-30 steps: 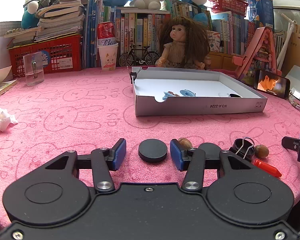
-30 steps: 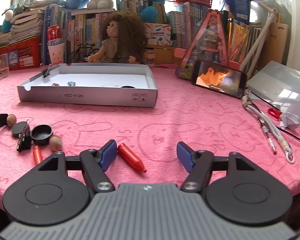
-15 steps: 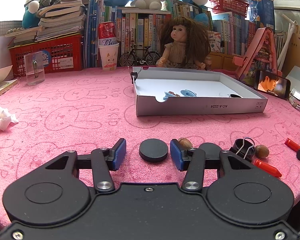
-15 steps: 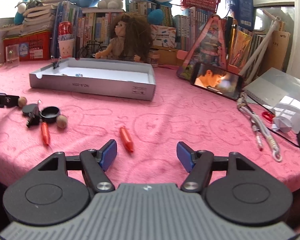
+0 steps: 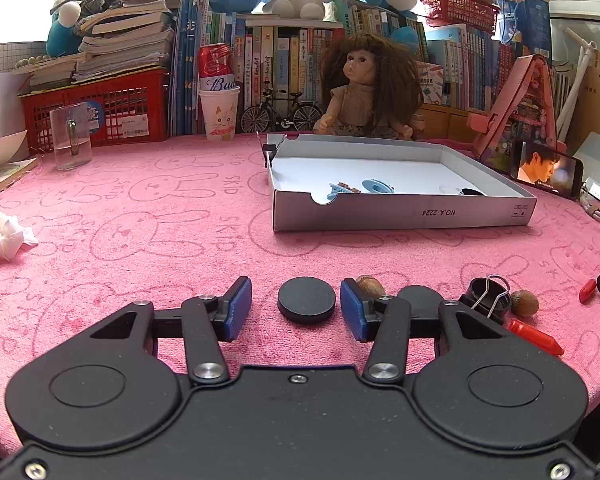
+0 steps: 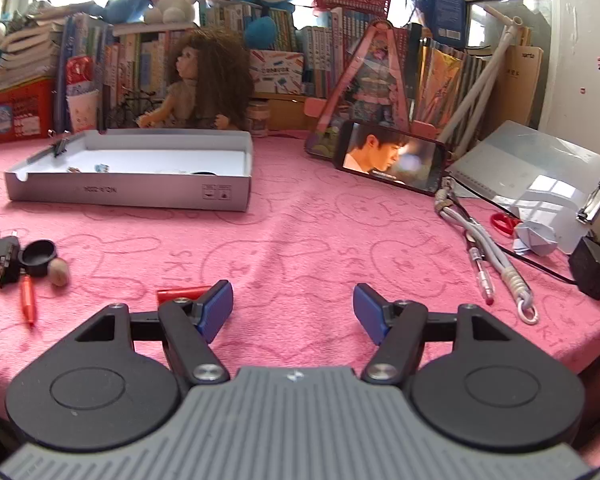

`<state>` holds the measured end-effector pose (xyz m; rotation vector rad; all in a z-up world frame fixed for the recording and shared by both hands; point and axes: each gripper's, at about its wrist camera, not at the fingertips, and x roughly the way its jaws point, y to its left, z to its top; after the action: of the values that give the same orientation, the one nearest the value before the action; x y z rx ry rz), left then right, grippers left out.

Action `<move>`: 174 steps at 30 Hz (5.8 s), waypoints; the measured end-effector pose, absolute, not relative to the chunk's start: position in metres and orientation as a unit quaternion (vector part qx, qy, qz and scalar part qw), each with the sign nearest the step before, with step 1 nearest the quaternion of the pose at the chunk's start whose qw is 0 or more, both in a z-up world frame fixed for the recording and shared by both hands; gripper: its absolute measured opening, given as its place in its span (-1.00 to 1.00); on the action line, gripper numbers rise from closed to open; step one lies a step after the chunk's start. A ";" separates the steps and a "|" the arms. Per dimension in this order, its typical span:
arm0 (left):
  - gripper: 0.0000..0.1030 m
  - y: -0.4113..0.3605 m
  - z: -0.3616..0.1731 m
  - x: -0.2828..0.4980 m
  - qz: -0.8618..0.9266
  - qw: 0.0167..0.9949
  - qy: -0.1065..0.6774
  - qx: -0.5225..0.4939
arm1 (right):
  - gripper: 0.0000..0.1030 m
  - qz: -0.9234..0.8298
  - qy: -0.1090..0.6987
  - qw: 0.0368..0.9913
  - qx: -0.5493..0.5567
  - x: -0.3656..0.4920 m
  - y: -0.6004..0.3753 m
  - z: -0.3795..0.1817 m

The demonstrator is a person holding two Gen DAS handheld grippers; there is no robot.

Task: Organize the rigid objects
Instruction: 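Move left tool around the black round disc while right tool moves to the red crayon, then close left tool on the black disc while right tool closes on the red crayon, then carry the black disc with left tool while right tool carries the crayon over the tray, then open left tool dropping the disc while right tool releases the crayon in the tray, then withdraw both tools from the tray back toward the remaining objects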

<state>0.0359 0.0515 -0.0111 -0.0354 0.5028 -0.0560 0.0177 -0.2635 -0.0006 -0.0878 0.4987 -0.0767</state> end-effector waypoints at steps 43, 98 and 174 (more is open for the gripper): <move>-0.43 0.042 0.002 0.032 -0.029 0.975 0.220 -0.007 | -0.06 0.083 0.224 0.971 -0.017 0.024 -0.243 -0.003; -0.42 0.027 0.037 0.155 -0.053 0.966 0.247 -0.050 | -0.05 0.051 0.216 0.972 0.076 0.148 -0.246 0.038; 0.59 0.002 0.042 0.159 -0.072 0.965 0.251 -0.008 | 0.75 0.114 0.322 0.938 0.051 0.197 -0.228 0.041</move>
<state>0.1594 0.0021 0.0417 -0.0163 0.5088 -0.1464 0.1973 -0.2279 0.0406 0.1051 0.6581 0.2327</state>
